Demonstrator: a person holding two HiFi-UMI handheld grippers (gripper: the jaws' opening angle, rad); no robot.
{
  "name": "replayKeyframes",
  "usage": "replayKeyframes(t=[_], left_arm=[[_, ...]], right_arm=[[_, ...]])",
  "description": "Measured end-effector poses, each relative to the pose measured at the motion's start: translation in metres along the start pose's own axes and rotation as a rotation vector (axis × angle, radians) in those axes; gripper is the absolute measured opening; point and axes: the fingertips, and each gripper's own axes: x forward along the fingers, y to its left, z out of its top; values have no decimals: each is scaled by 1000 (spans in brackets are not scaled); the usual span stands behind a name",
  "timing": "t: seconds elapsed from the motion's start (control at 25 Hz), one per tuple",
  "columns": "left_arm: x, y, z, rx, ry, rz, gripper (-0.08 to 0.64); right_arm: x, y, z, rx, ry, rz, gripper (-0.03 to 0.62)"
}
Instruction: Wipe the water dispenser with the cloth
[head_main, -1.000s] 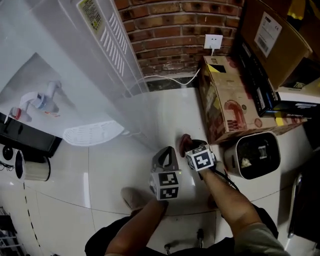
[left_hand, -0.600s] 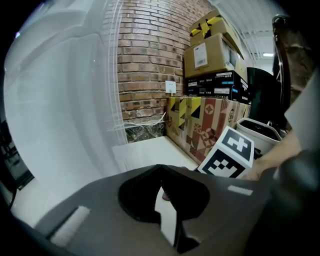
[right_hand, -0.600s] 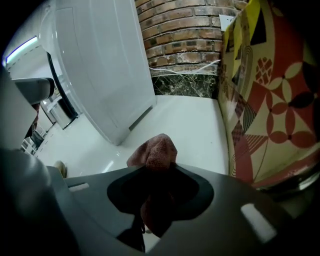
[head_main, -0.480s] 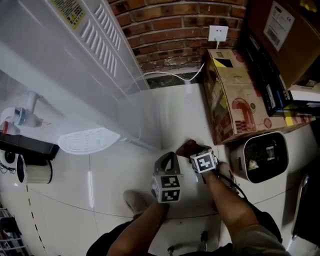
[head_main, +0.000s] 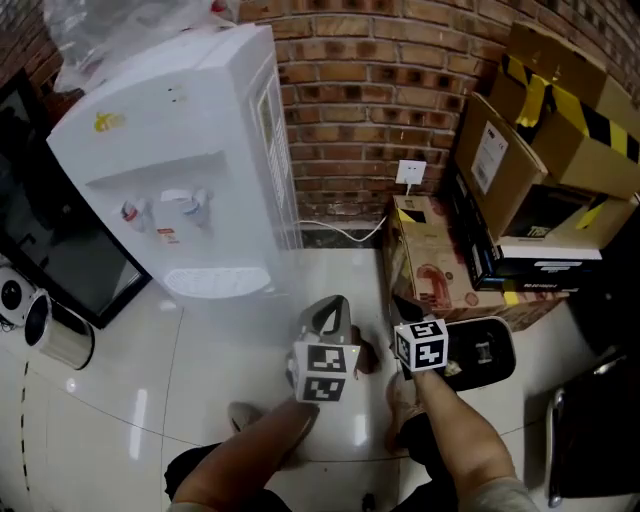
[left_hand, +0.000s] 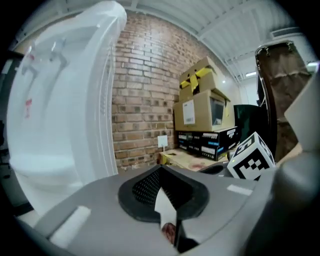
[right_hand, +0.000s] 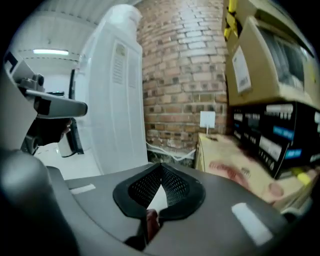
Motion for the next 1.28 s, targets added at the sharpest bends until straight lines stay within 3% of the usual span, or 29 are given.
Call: replayKeyframes(t=[0.16, 0.32, 0.44, 0.56, 0.68, 0.76, 0.84, 0.88, 1.04, 1.12, 1.28], left_arm=[[-70, 6, 58, 19, -101, 8, 0], [-137, 15, 88, -49, -152, 44, 0], [-180, 21, 103, -71, -222, 68, 0], [-209, 28, 108, -90, -270, 103, 0], [-218, 22, 106, -155, -219, 64, 0], [-230, 9, 123, -94, -249, 33, 0], [-241, 2, 135, 36, -295, 78, 0], [-240, 1, 131, 55, -277, 95, 0], [-224, -7, 117, -6, -214, 30, 0], [-224, -7, 115, -15, -212, 37, 0], [-225, 1, 111, -109, -189, 32, 0]], right_arm=[[-88, 31, 78, -138, -124, 31, 14], [-180, 64, 149, -31, -306, 0, 14], [-232, 93, 174, 45, -412, -3, 14], [-260, 119, 179, -32, -447, 12, 14], [-276, 127, 172, -79, -436, 38, 14], [-286, 130, 164, -43, -420, 62, 14], [-298, 133, 170, -26, -434, 79, 14], [-303, 133, 176, -26, -453, 81, 14], [-307, 127, 179, 16, -484, 79, 13], [-304, 122, 171, 44, -458, 76, 12], [-301, 116, 160, 56, -411, 62, 12]])
